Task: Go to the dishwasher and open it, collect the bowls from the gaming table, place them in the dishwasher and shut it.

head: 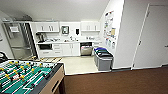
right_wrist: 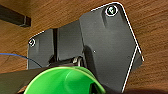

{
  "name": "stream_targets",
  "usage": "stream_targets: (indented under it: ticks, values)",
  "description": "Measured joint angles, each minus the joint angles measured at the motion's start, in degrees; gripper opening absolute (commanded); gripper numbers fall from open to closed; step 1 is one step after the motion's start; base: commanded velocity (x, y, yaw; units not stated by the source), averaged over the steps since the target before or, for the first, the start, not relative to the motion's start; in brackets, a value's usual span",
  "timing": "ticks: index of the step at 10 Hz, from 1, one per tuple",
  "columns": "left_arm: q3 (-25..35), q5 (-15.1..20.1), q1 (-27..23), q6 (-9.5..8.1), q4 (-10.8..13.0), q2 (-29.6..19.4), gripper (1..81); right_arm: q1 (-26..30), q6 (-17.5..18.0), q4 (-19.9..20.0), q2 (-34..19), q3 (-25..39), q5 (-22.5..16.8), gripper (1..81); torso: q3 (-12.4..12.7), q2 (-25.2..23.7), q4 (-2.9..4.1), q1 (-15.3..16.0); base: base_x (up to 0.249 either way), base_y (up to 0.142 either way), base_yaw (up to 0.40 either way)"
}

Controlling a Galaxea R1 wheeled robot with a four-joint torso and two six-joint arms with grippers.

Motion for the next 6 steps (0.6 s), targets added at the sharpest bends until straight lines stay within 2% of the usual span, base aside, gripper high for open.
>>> stream_targets:
  ticks: [6]
  values:
    - [-0.09, 0.02, 0.24, 0.00, 0.00, -0.09, 1.0, -0.15, 0.00, 0.00, -0.04, -0.02, -0.01, 1.0, 0.00, 0.00, 0.00, -0.05, 0.175, 0.000, 0.000]
